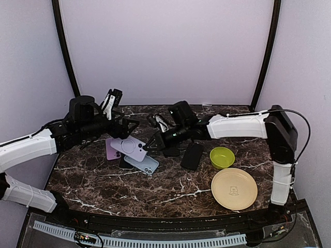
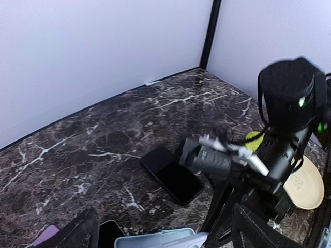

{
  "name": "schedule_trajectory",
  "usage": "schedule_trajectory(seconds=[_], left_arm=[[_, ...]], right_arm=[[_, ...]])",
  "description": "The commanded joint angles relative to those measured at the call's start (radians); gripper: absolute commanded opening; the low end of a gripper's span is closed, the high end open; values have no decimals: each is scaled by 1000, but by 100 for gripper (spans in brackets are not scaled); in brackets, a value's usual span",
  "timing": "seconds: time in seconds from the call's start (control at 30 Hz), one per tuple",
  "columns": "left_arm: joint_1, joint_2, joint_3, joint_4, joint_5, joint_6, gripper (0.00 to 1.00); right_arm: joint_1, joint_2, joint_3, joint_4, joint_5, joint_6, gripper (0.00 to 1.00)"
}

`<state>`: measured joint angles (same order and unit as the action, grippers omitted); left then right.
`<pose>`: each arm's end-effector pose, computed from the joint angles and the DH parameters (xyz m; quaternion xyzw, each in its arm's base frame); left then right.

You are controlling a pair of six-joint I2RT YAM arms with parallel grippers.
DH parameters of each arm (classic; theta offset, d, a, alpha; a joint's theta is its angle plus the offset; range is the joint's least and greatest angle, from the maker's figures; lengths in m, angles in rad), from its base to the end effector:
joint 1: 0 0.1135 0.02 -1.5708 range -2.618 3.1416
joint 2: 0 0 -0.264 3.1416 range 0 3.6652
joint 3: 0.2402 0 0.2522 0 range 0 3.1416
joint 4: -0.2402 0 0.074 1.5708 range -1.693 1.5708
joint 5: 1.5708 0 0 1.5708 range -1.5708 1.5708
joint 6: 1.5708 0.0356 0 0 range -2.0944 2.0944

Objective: Put the phone into the phone case
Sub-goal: Pick up the phone case from the phone case, then pass from the right arm to the left

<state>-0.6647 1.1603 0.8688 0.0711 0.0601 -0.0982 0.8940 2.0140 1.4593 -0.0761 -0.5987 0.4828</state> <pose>0.2139 -0.1703 0.3187 0.2361 0.7439 -0.2544 0.5711 0.2703 0.3685 0.2130 -0.3047 0.8067 0.4780 0.1672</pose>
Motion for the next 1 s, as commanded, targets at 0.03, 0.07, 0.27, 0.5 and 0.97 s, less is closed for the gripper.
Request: schedule_trajectory(seconds=[0.03, 0.07, 0.27, 0.5, 0.97], left_arm=[[9, 10, 51, 11, 286, -12, 90], [10, 6, 52, 17, 301, -8, 90], [10, -35, 57, 15, 375, 47, 90], [15, -28, 140, -149, 564, 172, 90], [27, -45, 108, -102, 899, 198, 46]], right_arm=[[-7, -155, -16, -188, 132, -275, 0], [-8, -176, -26, -204, 130, -301, 0], [-9, -315, -80, -310, 98, -486, 0], [-8, -498, -66, -490, 112, -701, 0], [-9, -655, -55, -523, 127, -770, 0]])
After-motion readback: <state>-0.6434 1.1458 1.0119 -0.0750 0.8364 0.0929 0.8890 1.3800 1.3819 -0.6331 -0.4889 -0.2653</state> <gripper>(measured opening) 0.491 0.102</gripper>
